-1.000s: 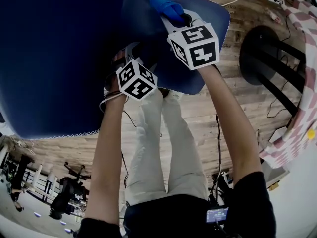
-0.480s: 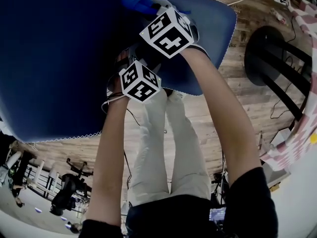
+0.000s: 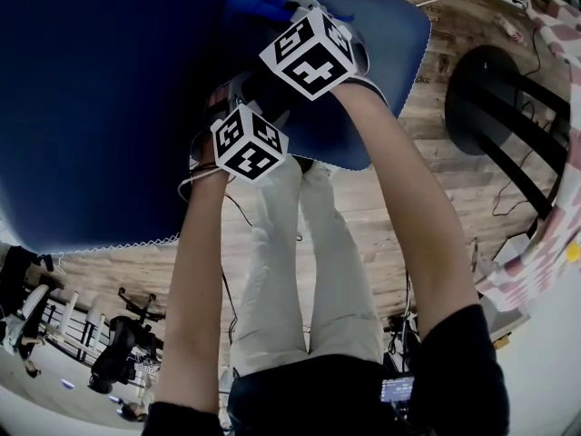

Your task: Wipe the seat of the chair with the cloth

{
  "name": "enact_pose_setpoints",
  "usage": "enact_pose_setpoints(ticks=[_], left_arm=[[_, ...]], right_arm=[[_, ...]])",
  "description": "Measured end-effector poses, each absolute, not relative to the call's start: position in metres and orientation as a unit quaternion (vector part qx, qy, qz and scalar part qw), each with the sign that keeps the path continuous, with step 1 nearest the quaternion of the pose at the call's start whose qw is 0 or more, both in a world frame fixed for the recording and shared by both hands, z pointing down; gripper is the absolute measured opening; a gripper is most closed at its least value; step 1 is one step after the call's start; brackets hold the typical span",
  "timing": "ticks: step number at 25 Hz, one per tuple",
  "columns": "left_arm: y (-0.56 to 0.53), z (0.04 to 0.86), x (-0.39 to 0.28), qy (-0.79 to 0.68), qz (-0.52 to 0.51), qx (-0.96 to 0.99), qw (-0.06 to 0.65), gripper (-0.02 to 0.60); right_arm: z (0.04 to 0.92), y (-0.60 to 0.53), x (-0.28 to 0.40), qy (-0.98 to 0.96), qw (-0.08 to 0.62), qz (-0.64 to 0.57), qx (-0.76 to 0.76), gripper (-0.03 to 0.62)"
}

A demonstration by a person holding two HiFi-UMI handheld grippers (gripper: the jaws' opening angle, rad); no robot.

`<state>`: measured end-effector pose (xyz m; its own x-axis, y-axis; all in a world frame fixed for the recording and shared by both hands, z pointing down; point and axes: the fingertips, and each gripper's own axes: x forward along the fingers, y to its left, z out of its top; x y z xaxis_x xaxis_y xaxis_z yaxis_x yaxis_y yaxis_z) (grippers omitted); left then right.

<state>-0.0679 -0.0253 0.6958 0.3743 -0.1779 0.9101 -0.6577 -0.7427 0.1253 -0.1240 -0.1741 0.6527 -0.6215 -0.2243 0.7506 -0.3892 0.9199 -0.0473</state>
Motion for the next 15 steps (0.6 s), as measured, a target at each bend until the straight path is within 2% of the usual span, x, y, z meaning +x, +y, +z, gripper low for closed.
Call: enact_pose_setpoints(ticks=[15], left_arm=[[-0.025, 0.695, -0.069, -0.265, 0.493, 0.793, 0.243, 0.367]], right_arm=[[0.655, -0.183, -0.036, -0.872, 0.396, 0.147, 0.246, 0.058]])
